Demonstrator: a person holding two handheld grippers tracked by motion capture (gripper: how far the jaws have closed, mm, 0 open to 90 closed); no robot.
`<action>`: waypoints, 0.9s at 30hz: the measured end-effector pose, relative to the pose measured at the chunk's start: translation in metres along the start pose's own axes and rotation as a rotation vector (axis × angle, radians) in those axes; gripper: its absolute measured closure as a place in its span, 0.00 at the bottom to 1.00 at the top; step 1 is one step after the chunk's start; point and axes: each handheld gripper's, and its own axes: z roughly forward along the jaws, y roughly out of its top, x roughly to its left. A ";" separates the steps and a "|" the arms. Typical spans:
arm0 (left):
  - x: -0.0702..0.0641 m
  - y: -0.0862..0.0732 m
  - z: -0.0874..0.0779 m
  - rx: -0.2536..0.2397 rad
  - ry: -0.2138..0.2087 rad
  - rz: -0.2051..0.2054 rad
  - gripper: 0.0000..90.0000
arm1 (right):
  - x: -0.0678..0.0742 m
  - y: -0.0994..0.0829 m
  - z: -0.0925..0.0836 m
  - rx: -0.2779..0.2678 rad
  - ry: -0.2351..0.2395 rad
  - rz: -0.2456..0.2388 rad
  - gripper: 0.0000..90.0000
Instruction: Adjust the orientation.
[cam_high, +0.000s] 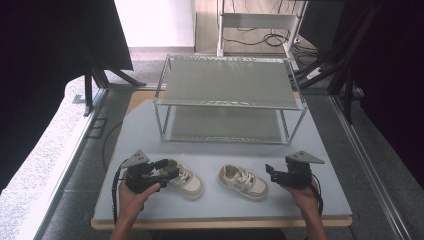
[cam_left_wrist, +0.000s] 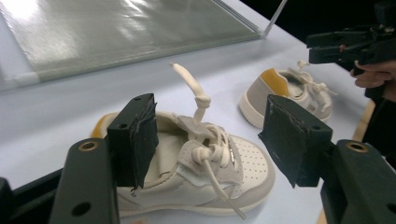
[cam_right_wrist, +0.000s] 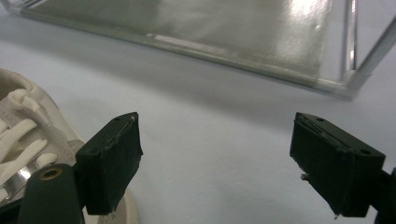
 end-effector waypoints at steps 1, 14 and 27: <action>0.000 0.000 0.001 0.004 0.001 -0.002 0.39 | -0.002 0.000 -0.002 -0.009 -0.003 0.001 0.19; 0.001 -0.002 -0.004 -0.004 0.005 0.000 0.39 | 0.015 0.004 -0.008 -0.074 0.015 -0.053 0.36; 0.003 -0.002 -0.012 -0.034 -0.009 -0.028 0.39 | 0.098 0.019 -0.015 -0.118 0.390 -0.193 0.90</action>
